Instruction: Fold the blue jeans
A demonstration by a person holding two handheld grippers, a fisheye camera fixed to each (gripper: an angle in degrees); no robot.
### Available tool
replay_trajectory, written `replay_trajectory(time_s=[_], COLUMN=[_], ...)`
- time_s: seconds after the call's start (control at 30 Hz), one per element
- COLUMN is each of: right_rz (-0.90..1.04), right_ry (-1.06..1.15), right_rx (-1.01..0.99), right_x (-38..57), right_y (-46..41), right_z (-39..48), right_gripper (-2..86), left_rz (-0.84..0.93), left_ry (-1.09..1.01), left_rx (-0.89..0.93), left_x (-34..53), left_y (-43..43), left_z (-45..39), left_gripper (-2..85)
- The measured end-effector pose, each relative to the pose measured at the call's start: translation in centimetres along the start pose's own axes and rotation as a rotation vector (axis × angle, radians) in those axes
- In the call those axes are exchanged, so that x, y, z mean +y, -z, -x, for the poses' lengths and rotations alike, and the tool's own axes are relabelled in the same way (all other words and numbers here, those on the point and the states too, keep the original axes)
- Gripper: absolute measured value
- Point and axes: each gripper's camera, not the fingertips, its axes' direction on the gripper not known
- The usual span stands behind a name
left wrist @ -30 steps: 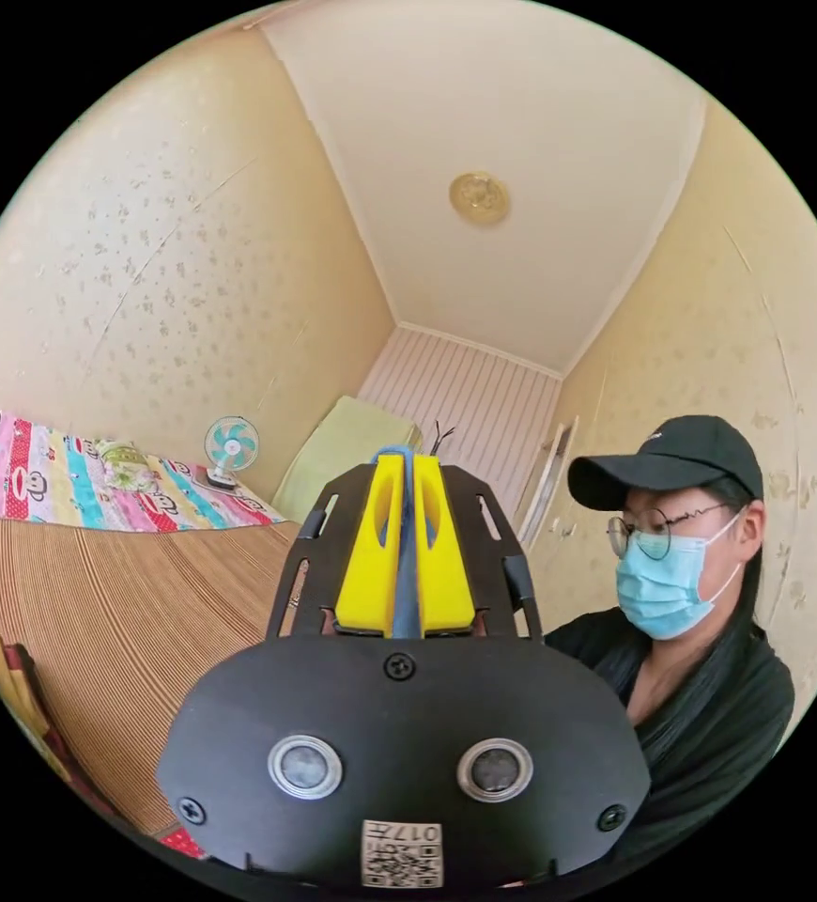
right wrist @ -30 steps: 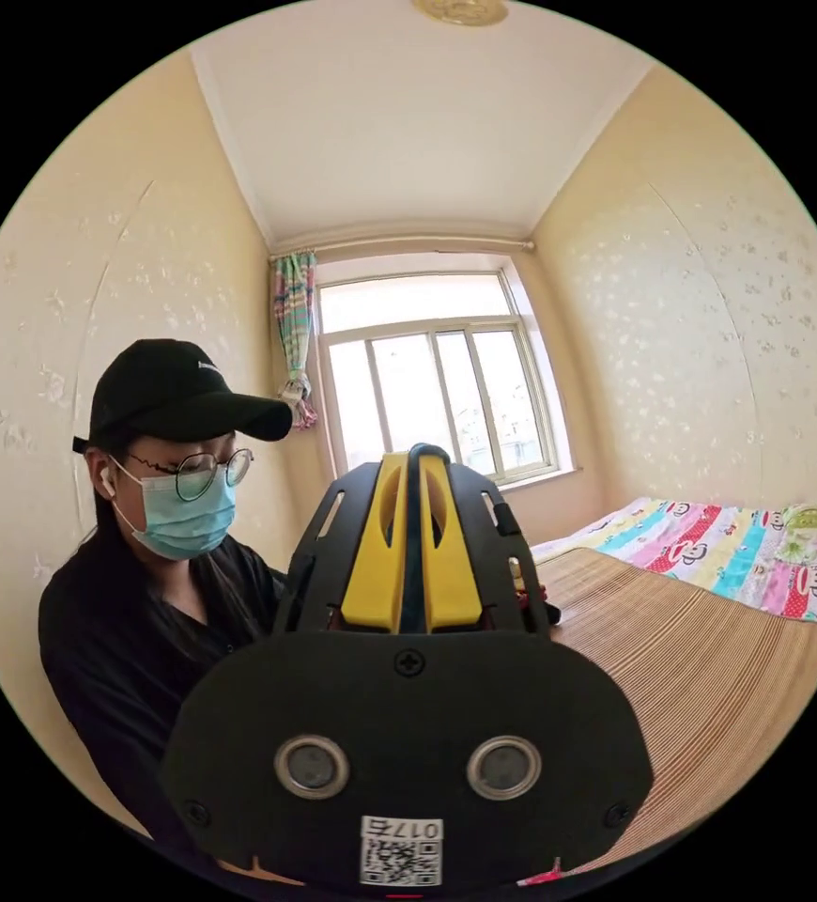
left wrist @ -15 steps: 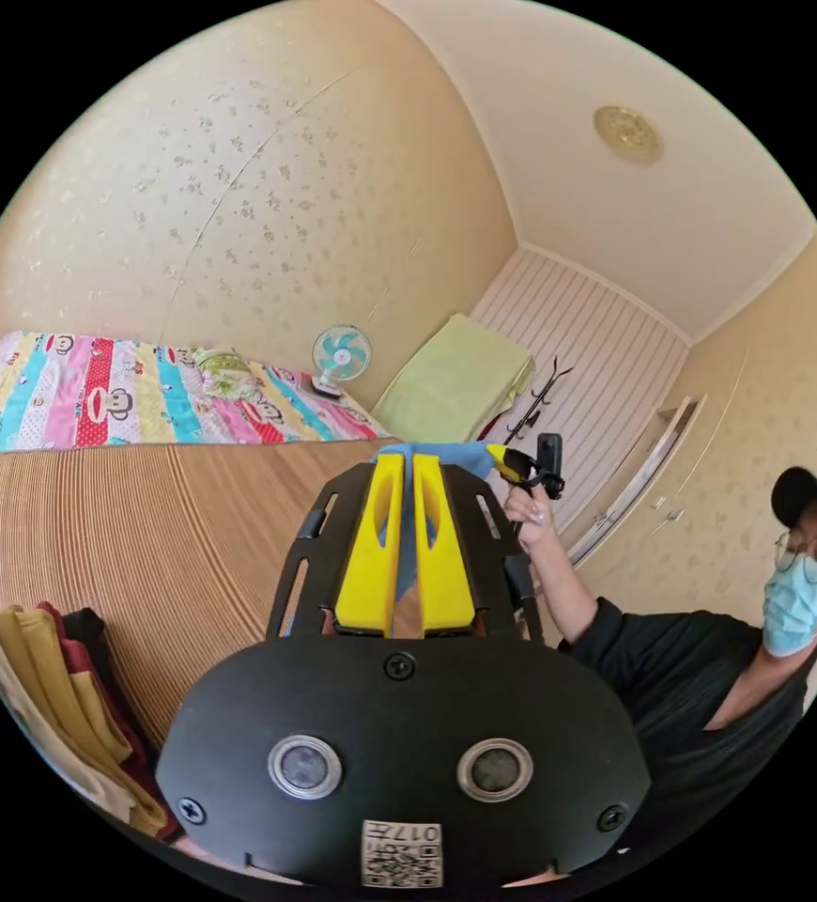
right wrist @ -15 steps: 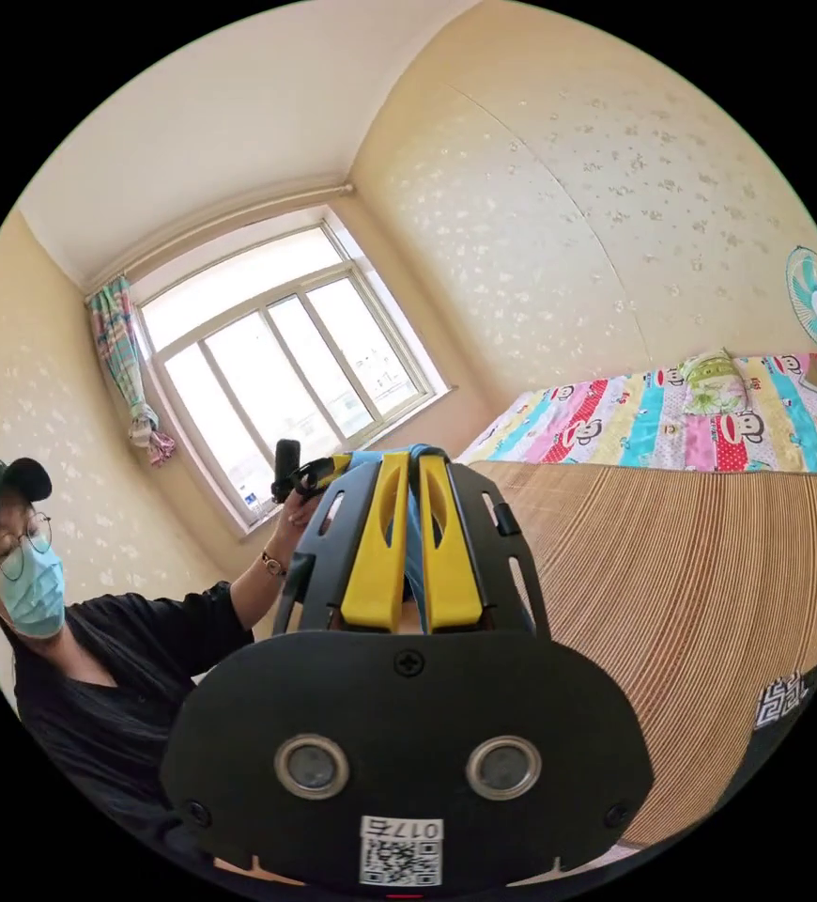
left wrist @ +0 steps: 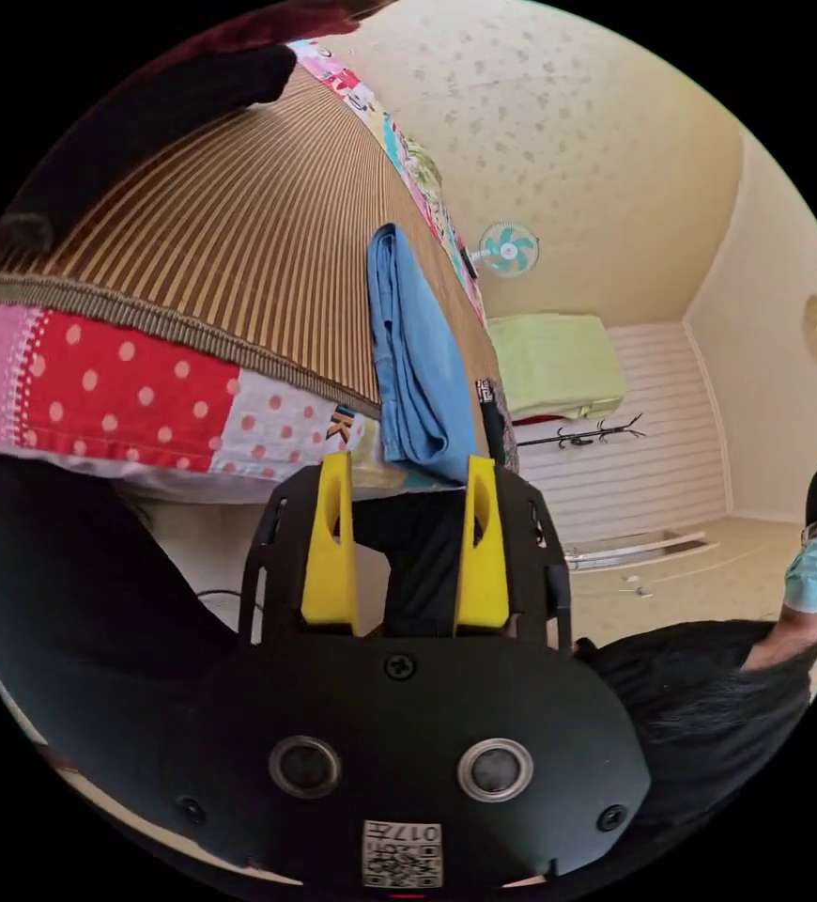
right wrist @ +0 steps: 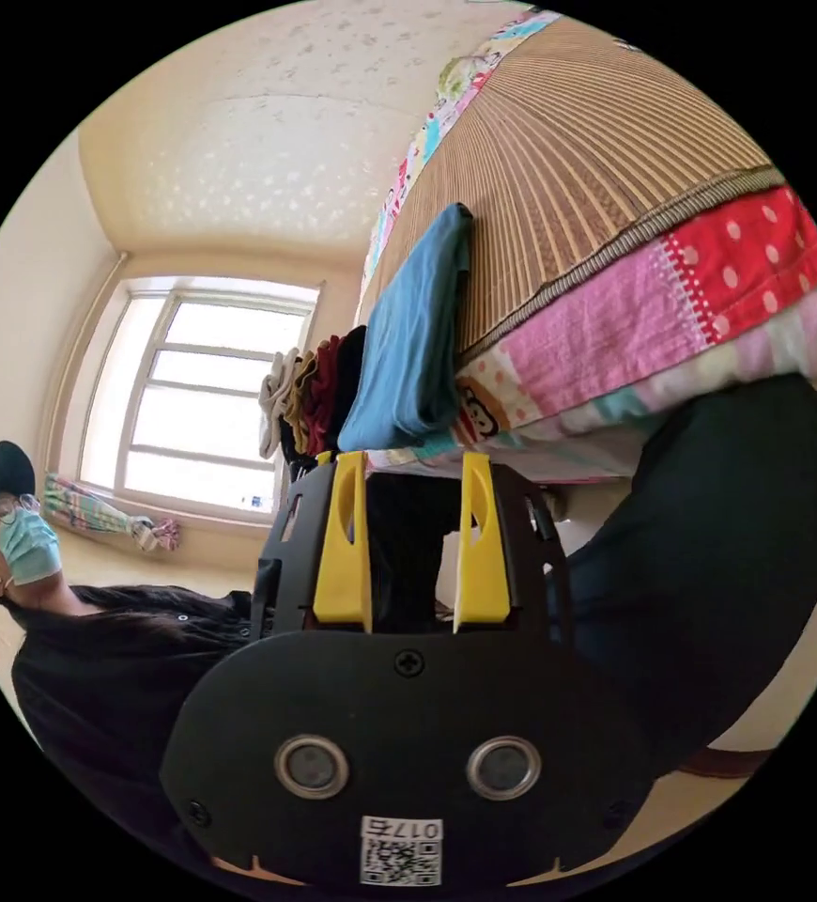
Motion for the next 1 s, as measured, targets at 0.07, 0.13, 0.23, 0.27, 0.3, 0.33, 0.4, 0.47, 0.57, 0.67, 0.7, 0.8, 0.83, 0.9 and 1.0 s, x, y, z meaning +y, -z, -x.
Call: replay_trajectory(time_s=[0.07, 0.13, 0.23, 0.27, 0.3, 0.33, 0.4, 0.47, 0.57, 0.67, 0.7, 0.8, 0.83, 0.9, 1.0], right_rz=[0.04, 0.073, 0.079, 0.062, 0.054, 0.063, 0.043, 0.018, -0.001, 0.05, 0.088, 0.189, 0.232, 0.274, 0.306], right_ry=[-0.036, -0.116, -0.205, -0.227, -0.285, -0.313, -0.234, -0.176, 0.063, 0.341, 0.432, 0.583, 0.613, 0.652, 0.806], right_rx=[-0.047, -0.07, -0.133, -0.114, -0.046, -0.003, -0.052, -0.107, -0.341, -0.377, -0.351, -0.339, -0.367, -0.435, -0.448], right_x=[-1.7, -4.3, -6.3, -6.4, -6.4, -6.1, -5.1, -3.5, -0.5, 1.7, 1.9, 0.3, -1.3, -3.7, -6.9], right_y=[-1.7, -4.4, -7.9, -8.1, -8.0, -8.0, -7.0, -5.3, -2.0, -0.7, -1.0, -4.0, -6.3, -10.2, -17.3], right_z=[-0.9, -2.0, -3.2, -3.3, -3.5, -3.6, -2.4, -0.6, 5.9, 16.1, 20.2, 27.7, 30.1, 34.0, 43.8], right_gripper=[17.4, 20.7, 20.9, 19.6, 16.9, 13.1, 7.8, 4.5, 2.2, 1.3, 1.1, 0.7, 0.6, 0.5, 0.5], left_rz=[0.026, 0.05, 0.154, 0.165, 0.163, 0.148, 0.134, 0.144, 0.105, 0.043, 0.024, -0.071, -0.114, -0.191, -0.31], left_ry=[0.038, 0.046, 0.123, 0.168, 0.197, 0.219, 0.199, 0.145, 0.05, -0.119, -0.153, -0.229, -0.229, -0.284, -0.381], left_rx=[0.079, 0.097, 0.058, 0.027, 0.013, 0.042, 0.115, 0.187, 0.385, 0.417, 0.395, 0.323, 0.336, 0.32, 0.194], left_x=[-2.0, -3.9, -6.5, -6.9, -6.9, -6.7, -6.0, -4.4, -1.6, -0.1, 0.1, 0.0, -0.6, -1.9, -4.6], left_y=[-1.5, -3.0, -6.9, -7.9, -8.1, -8.3, -8.0, -6.5, -2.4, 3.8, 5.2, 11.7, 14.3, 18.8, 28.0], left_z=[0.5, 0.1, -0.4, -0.2, 0.0, 0.2, 0.0, -2.0, -6.9, -13.8, -15.1, -19.3, -20.0, -21.4, -25.5], left_gripper=[17.9, 18.1, 16.0, 13.5, 11.7, 9.2, 7.6, 7.3, 7.3, 7.8, 7.9, 8.1, 8.1, 8.2, 8.5])
